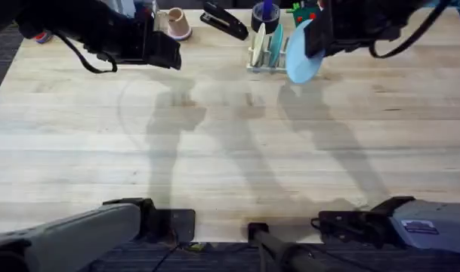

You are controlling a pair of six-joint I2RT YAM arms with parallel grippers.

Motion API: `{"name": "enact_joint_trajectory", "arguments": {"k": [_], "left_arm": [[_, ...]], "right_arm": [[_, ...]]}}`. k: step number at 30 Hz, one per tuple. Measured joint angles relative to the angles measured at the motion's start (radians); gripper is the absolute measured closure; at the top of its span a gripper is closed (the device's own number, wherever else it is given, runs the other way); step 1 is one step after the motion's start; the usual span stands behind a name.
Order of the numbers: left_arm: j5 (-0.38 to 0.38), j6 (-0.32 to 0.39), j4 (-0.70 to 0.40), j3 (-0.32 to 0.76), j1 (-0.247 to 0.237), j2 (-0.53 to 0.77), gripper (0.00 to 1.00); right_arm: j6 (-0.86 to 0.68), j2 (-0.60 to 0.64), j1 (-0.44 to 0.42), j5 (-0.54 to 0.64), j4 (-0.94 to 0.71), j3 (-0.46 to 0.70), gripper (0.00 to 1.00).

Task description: Pick up the plates from the table one by one and place each into a slot on the dish rack.

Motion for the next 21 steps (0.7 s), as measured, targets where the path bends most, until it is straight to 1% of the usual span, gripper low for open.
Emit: {"name": "enact_joint_trajectory", "arguments": {"k": [1, 3, 5, 6, 9, 15, 21], "left_arm": [[-0.002, 0.000, -0.001, 0.000, 0.000, 0.000, 0.689], [-0.004, 0.001, -0.001, 0.000, 0.000, 0.000, 0.368], [-0.006, -0.001, -0.001, 0.000, 0.000, 0.000, 0.078], [-0.007, -0.001, -0.001, 0.000, 0.000, 0.000, 0.026], [-0.007, -0.001, -0.002, 0.000, 0.000, 0.000, 0.004], [-0.007, -0.001, -0.002, 0.000, 0.000, 0.000, 0.005], [-0.007, -0.001, -0.003, 0.000, 0.000, 0.000, 0.006]], "right_arm": [[0.000, 0.000, 0.000, 0.013, -0.010, 0.009, 0.970], [0.000, 0.000, 0.000, 0.032, -0.021, 0.021, 0.970], [-0.001, 0.000, 0.000, 0.044, -0.023, 0.024, 0.970], [0.000, 0.000, 0.000, 0.049, -0.023, 0.025, 0.970], [0.001, 0.000, 0.000, 0.064, -0.024, 0.026, 0.970], [0.044, 0.001, 0.000, 0.079, -0.069, 0.049, 0.970], [0.092, 0.028, 0.000, 0.121, -0.160, 0.143, 0.970]]}}
